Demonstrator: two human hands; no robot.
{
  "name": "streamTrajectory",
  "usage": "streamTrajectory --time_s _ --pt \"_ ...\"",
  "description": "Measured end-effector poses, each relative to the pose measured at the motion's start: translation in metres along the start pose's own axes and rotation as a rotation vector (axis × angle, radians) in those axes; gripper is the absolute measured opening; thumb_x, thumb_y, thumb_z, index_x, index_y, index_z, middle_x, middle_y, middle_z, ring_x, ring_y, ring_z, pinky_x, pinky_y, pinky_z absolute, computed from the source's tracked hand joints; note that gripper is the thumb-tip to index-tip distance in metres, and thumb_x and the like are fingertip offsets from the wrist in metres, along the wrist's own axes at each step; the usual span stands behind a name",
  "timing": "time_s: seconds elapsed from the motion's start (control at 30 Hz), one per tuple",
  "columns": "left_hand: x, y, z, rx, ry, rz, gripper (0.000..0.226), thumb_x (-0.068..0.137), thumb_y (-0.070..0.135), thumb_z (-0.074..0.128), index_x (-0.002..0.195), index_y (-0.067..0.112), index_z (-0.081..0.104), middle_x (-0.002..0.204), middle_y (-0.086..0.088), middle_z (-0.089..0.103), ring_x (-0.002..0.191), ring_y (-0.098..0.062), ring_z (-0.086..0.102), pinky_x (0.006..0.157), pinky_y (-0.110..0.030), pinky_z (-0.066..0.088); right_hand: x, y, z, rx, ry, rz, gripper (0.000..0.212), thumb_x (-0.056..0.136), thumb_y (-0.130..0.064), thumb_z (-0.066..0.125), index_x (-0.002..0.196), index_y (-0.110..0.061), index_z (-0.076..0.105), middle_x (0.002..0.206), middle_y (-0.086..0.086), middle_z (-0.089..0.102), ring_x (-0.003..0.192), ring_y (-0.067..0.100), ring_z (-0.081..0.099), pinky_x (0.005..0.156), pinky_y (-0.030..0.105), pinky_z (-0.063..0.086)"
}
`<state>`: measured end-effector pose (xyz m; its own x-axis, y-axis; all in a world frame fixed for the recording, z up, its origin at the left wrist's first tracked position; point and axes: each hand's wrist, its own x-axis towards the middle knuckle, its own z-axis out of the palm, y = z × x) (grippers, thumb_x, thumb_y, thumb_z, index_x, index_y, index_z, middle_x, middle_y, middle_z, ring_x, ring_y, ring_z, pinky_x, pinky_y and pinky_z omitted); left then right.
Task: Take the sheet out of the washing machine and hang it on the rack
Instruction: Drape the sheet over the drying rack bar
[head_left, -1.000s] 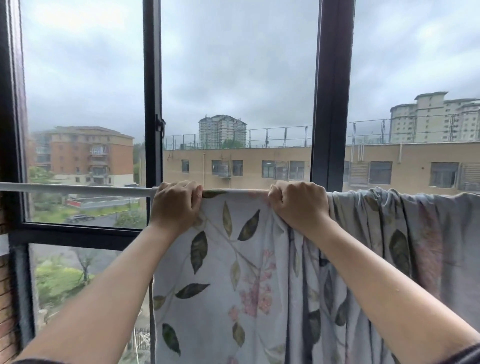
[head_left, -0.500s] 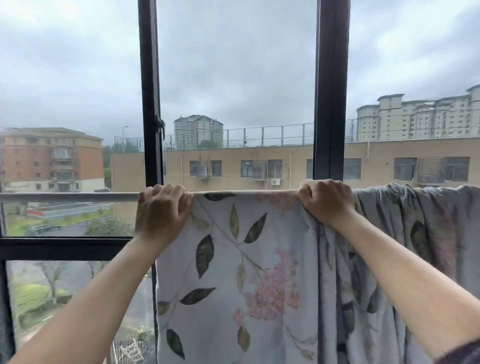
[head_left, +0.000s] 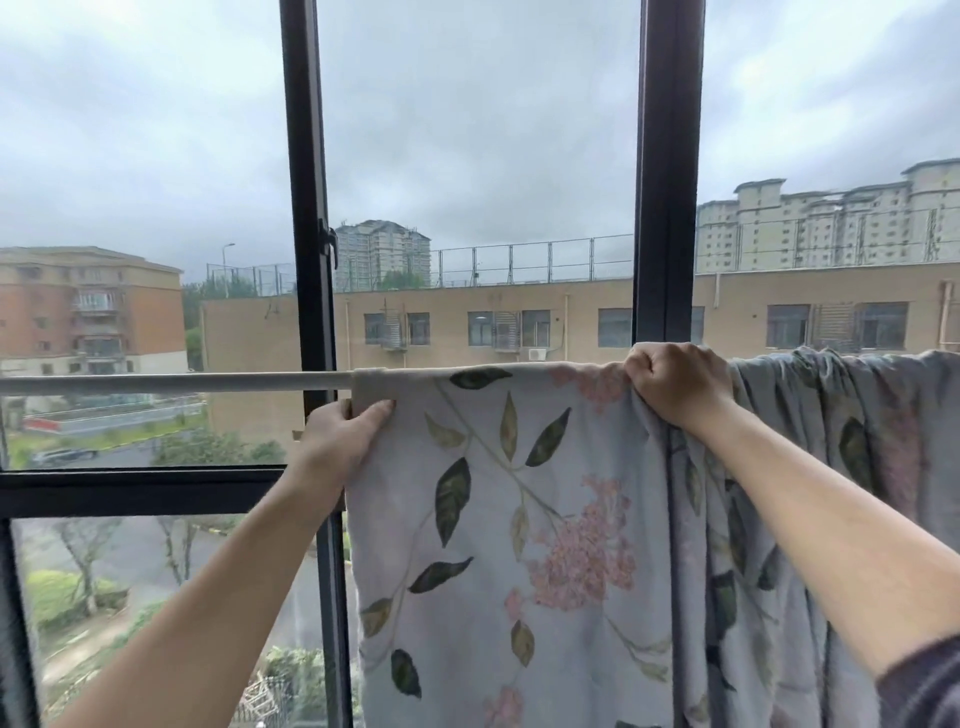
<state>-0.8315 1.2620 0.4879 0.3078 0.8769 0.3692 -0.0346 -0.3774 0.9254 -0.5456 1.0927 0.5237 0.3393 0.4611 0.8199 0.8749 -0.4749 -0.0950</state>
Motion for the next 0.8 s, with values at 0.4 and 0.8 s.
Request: streamTrajectory --time_s 0.4,0.8 --pt "0.083 0.063 -0.051 -0.45 -0.027 -0.267 0.014 0.092 0.01 0.044 0.101 0.002 0.051 0.09 -0.008 0.06 0.077 -0.02 0.063 0.065 -0.033 0.056 0.006 0.008 -0.002 0.024 -0.108 0.057 0.035 0.093 -0.035 0.031 0.088 -0.024 0.064 0.102 0.006 0.07 0.093 0.029 0.059 0.072 0.033 0.035" --pt "0.072 0.066 -0.061 -0.111 0.252 -0.16 0.015 0.082 -0.006 0.06 0.07 0.002 0.055 0.077 -0.014 0.059 0.071 -0.024 0.057 0.04 -0.024 0.048 0.009 -0.037 0.0 0.181 -0.075 -0.114 0.024 0.094 -0.028 0.052 0.084 -0.014 0.069 0.088 0.01 0.072 0.086 0.034 0.063 0.079 0.036 0.044"
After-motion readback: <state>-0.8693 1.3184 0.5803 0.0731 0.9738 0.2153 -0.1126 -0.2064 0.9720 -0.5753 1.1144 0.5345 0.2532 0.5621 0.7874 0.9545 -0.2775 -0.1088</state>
